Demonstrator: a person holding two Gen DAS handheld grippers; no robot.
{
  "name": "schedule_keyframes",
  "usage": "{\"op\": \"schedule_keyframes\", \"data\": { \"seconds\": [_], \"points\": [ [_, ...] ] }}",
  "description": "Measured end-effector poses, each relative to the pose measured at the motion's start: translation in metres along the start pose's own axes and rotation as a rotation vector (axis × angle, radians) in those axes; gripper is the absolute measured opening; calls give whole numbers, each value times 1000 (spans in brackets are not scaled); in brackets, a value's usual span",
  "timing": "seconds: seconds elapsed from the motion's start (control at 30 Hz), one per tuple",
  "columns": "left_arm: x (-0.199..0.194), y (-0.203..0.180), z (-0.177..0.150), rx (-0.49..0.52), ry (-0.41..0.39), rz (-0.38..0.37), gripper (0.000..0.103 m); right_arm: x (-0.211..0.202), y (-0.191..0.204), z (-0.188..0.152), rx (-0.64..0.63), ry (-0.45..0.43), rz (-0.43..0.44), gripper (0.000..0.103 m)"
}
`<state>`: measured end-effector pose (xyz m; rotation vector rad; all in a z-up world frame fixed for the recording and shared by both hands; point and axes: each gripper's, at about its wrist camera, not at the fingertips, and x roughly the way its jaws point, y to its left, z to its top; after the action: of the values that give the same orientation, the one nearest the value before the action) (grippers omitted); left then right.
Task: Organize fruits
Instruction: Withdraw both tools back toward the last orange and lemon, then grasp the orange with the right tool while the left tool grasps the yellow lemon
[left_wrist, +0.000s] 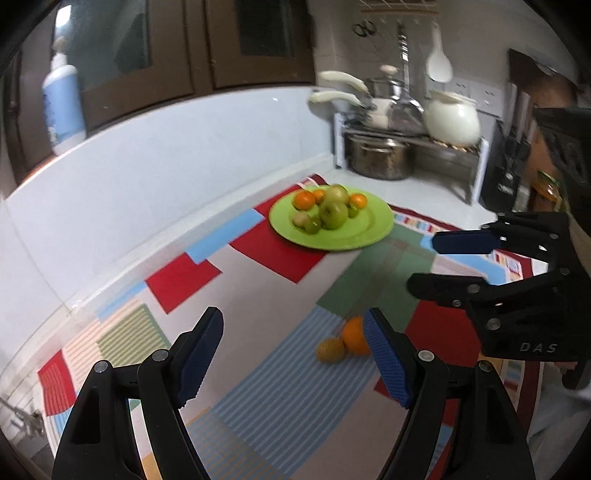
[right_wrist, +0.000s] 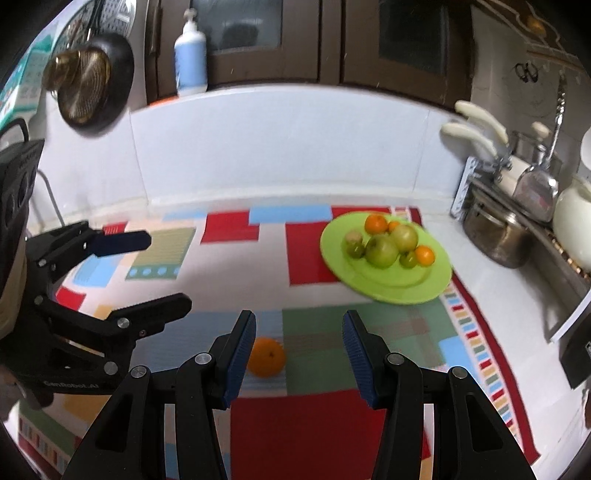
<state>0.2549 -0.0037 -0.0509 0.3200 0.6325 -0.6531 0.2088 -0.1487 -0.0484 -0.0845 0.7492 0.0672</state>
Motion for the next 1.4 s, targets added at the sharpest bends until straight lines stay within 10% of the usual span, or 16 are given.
{"op": "schedule_keyframes", "data": {
  "seconds": [0.53, 1.1, 1.4],
  "points": [
    [57, -4, -27, 196, 118, -201, 68, 61, 25, -25, -170, 214, 47, 49],
    [91, 0, -26, 178, 177, -298, 54, 100, 19, -27, -160, 269, 117, 49],
    [102, -8, -23, 137, 205, -323, 29, 96, 3, -33, -81, 260, 110, 42]
  ]
}}
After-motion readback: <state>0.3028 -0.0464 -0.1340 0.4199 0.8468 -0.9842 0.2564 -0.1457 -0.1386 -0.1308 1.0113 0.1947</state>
